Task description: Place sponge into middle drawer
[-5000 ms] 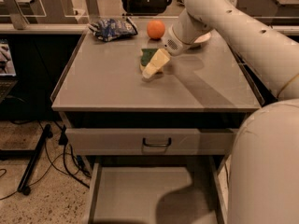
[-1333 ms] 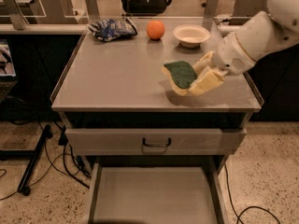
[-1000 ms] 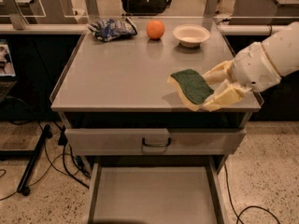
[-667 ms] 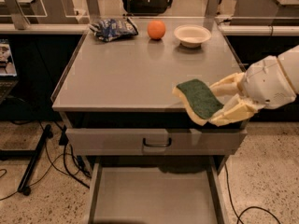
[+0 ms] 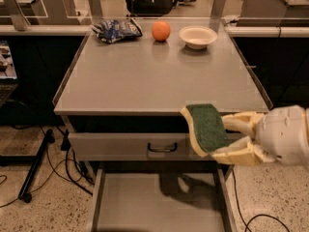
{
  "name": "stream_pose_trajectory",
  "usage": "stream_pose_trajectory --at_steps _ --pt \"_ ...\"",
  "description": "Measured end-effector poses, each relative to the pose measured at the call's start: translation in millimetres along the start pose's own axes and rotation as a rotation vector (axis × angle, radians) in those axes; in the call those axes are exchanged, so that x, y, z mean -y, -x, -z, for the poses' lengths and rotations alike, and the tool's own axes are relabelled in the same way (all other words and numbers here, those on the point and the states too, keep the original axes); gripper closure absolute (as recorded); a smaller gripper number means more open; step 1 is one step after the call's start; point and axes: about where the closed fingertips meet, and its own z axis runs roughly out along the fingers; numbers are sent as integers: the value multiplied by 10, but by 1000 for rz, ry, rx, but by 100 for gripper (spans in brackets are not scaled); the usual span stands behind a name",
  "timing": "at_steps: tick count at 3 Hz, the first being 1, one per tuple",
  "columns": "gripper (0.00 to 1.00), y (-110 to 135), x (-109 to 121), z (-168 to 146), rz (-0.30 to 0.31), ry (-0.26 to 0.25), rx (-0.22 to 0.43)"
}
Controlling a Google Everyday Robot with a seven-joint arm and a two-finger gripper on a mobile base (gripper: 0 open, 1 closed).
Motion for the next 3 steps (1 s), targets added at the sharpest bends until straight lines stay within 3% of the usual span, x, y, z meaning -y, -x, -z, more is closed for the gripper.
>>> stream_pose_trajectory --at_steps 1,2,3 --pt "100 -274 -85 -206 -150 -103 40" --pt "100 -601 65 -418 -287 -210 62" --pt "100 -601 65 -418 -287 -210 62"
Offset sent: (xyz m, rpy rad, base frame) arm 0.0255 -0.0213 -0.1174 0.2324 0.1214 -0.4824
